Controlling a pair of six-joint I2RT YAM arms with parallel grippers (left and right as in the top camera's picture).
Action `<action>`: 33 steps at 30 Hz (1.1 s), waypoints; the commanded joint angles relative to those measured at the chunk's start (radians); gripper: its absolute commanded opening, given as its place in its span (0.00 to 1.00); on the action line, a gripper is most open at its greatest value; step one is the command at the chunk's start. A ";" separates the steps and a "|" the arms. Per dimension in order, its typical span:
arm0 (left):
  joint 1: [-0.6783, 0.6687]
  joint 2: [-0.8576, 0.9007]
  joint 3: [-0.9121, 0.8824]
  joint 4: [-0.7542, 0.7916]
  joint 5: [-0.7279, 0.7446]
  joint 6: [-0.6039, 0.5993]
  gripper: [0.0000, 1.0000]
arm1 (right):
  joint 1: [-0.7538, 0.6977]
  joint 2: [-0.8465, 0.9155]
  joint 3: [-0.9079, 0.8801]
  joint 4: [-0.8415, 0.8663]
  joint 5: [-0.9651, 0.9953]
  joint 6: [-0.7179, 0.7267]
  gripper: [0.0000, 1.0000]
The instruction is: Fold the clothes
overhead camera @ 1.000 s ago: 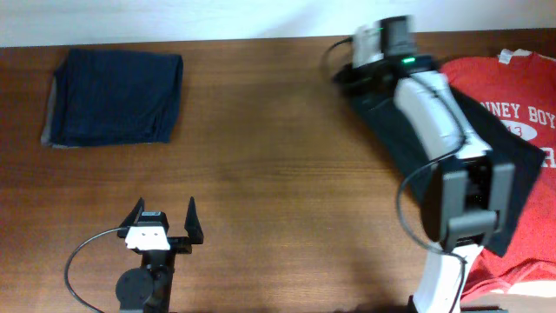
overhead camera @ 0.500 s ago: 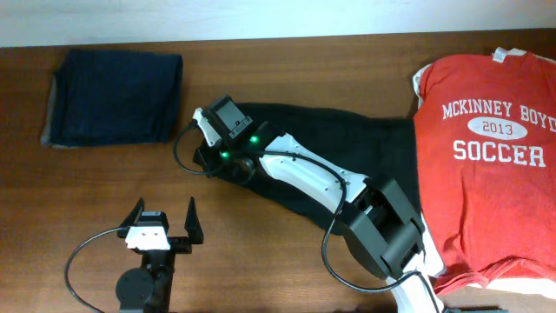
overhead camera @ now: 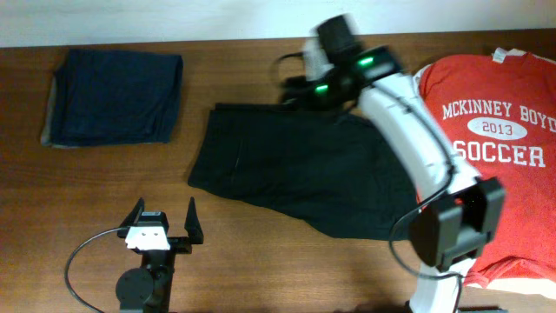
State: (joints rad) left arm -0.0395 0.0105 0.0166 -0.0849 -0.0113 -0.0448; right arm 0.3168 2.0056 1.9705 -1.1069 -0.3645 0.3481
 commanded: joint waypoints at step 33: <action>0.005 -0.005 -0.008 0.002 0.005 0.016 0.99 | -0.786 -0.011 -0.270 -0.286 -0.111 -0.338 0.19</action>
State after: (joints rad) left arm -0.0395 0.0109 0.0166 -0.0849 -0.0116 -0.0448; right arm -0.4808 2.0071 1.6192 -1.3411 -0.2695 0.1593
